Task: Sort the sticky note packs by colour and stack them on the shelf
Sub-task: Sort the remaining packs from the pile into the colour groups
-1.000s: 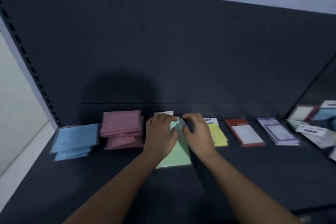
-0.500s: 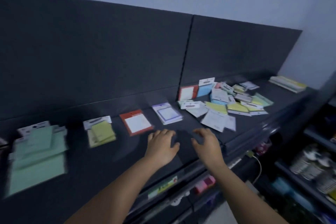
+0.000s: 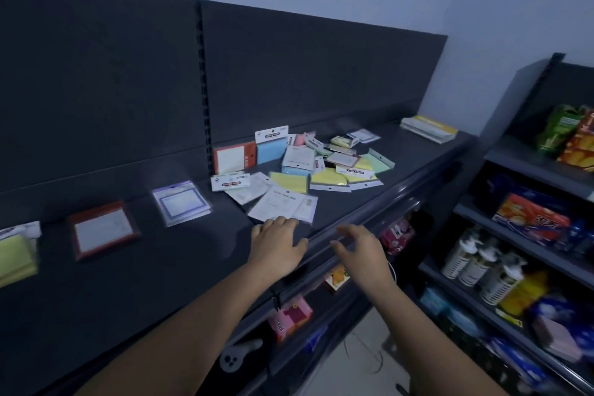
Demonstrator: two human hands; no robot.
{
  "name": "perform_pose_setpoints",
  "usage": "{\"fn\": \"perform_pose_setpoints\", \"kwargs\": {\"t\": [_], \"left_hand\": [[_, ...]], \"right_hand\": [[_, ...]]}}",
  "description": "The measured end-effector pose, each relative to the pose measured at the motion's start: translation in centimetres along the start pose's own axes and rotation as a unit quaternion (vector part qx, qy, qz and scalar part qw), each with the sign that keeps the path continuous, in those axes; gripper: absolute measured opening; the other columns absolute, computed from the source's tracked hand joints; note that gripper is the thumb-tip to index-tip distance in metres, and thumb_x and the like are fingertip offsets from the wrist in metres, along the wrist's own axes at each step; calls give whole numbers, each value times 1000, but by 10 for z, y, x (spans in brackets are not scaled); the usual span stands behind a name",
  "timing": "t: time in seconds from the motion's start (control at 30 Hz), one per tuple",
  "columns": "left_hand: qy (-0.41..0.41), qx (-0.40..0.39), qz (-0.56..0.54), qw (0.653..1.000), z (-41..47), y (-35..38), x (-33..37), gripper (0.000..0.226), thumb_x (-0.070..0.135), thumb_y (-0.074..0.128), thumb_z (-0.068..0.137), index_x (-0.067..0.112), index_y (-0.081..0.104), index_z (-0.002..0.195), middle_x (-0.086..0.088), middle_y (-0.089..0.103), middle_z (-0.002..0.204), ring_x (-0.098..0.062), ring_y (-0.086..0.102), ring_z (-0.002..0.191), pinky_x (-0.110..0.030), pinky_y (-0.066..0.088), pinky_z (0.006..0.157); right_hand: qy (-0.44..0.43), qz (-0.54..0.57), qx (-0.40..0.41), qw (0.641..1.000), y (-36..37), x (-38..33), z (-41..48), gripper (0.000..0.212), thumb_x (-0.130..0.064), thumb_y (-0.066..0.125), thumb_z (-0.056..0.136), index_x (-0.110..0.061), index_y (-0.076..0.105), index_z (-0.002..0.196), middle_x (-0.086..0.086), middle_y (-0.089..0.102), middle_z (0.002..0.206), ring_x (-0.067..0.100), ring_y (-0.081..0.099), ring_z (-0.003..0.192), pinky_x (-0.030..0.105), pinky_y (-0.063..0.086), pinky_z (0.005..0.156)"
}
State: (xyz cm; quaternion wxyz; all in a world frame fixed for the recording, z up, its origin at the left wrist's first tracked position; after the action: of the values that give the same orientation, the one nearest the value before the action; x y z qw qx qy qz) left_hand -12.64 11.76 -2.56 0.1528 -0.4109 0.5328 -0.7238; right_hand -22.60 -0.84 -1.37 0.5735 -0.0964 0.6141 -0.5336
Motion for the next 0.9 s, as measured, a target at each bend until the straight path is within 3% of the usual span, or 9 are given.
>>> {"fn": "perform_pose_setpoints", "kwargs": {"t": [0.33,0.73,0.9], "left_hand": [[-7,2,0,1000,70,23,16,44,39,42,94,19,45,134,-1,48,136,-22,39,126,-38,23,105],[43,-23,16,999,200,58,17,42,38,45,93,17,51,129,-1,49,132,-21,38,124,-35,27,101],[93,-35,32,995,229,81,33,36,33,42,95,16,51,126,1,50,132,-20,36,122,-33,27,98]], "right_hand": [[24,-3,-22,999,3,43,53,41,-27,58,91,-14,53,129,4,55,129,19,47,123,36,39,104],[57,-53,-51,996,20,84,171,45,-28,58,91,-9,51,131,9,54,130,24,47,122,35,39,102],[68,-28,-48,996,23,106,199,36,-21,58,91,-7,56,124,11,58,123,25,50,114,31,42,93]]}}
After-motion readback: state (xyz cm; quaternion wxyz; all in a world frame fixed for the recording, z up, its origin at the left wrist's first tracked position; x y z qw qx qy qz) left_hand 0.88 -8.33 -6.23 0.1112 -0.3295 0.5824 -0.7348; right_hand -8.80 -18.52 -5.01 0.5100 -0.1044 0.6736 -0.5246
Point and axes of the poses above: each hand's wrist, its own z-axis towards the middle knuckle, its own y-axis out of the palm, x = y × z, the point moved 7 cm from there along z, towards the middle knuckle
